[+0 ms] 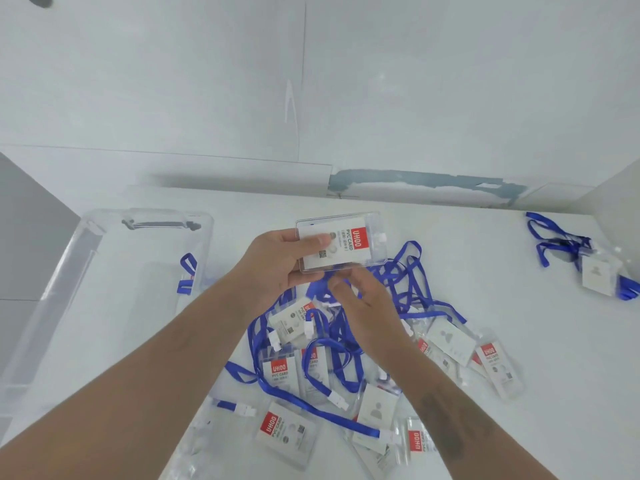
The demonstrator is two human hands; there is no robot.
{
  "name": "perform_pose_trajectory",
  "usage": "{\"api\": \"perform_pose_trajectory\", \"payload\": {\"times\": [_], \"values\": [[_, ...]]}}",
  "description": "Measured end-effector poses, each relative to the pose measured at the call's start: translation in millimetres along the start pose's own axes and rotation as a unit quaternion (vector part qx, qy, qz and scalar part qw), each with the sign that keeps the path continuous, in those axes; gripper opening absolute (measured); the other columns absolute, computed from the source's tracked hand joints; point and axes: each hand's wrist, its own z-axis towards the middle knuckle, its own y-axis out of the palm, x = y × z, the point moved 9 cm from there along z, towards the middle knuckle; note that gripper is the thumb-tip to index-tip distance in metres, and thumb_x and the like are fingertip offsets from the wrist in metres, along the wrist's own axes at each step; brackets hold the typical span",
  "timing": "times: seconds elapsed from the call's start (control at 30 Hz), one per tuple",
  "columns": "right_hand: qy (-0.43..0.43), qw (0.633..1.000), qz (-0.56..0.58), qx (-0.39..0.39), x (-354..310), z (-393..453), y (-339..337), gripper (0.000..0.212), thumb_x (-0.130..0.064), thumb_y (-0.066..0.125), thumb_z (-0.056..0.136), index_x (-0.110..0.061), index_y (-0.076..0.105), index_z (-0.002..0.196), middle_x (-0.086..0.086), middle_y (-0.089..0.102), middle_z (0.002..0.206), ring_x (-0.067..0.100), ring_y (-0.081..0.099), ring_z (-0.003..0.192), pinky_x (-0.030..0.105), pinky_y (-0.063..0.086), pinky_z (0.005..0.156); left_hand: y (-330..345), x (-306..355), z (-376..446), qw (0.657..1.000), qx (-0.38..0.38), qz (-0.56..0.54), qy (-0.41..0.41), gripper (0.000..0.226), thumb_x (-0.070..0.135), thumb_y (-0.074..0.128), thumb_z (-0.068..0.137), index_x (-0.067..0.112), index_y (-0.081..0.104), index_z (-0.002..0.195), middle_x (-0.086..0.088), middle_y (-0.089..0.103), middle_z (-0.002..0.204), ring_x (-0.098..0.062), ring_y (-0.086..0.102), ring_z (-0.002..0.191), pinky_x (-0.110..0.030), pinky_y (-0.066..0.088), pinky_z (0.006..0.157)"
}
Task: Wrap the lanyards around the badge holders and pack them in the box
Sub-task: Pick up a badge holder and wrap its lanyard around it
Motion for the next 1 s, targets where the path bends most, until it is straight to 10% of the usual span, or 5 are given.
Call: {"api": "perform_pose_trajectory", "payload": {"times": [0.23, 0.33, 0.47, 0.67, 1.0], "values": [[0.032, 0.972, 0.229, 0.046, -12.0, 13.2, -13.2, 0.033, -0.011, 0.065, 0.089, -0.019, 0.06, 0.121, -0.006, 0.074, 0.104, 0.007, 0.069, 0.088, 0.019, 0.054, 0.076, 4.4, 13.2, -5.1, 1.0, -0.018, -0.018, 0.002, 0.022, 0.017, 0.069, 0.088, 0.011, 0.07, 0.11, -0.008, 0.077, 0.102, -0.018, 0.074, 0.084, -0.024, 0.059, 0.065], [0.054, 0.952, 0.3, 0.03, -18.8, 12.4, -8.8, 0.021, -0.017, 0.056, 0.098, -0.017, 0.056, 0.118, 0.004, 0.074, 0.092, 0.013, 0.057, 0.05, 0.029, 0.056, 0.061, -1.4, 28.2, -4.2, 0.999, 0.015, -0.014, 0.038, 0.023, 0.017, 0.071, 0.087, 0.01, 0.071, 0.109, -0.008, 0.077, 0.101, -0.02, 0.075, 0.087, -0.026, 0.061, 0.069], [-0.001, 0.999, -0.033, -0.018, -39.1, -4.4, -1.1, 0.026, -0.038, 0.04, 0.103, -0.022, 0.058, 0.093, -0.004, 0.068, 0.075, 0.005, 0.039, 0.04, 0.022, 0.037, 0.047, -15.1, 43.8, -3.5, 0.989, 0.095, 0.048, 0.1, 0.008, 0.016, 0.074, 0.086, 0.015, 0.075, 0.093, -0.002, 0.078, 0.089, -0.019, 0.076, 0.085, -0.029, 0.062, 0.073], [-0.109, 0.891, -0.423, -0.127, -91.6, -14.4, -6.6, 0.028, -0.045, 0.038, 0.101, -0.029, 0.054, 0.086, -0.007, 0.059, 0.074, 0.008, 0.054, 0.064, 0.026, 0.045, 0.061, -19.7, 36.7, -8.0, 0.935, 0.116, 0.315, 0.116, 0.024, 0.037, 0.074, 0.075, 0.012, 0.075, 0.077, -0.016, 0.073, 0.081, -0.037, 0.071, 0.079, -0.053, 0.06, 0.073], [-0.023, 0.995, -0.048, -0.079, -78.4, 46.1, -47.9, 0.016, -0.021, 0.069, 0.089, -0.031, 0.077, 0.08, 0.002, 0.075, 0.079, 0.031, 0.062, 0.073, 0.041, 0.051, 0.075, -3.0, 7.5, -29.3, 0.993, -0.109, 0.03, -0.046, 0.021, 0.018, 0.072, 0.076, 0.011, 0.076, 0.095, -0.014, 0.075, 0.104, -0.025, 0.073, 0.093, -0.032, 0.061, 0.077]]}}
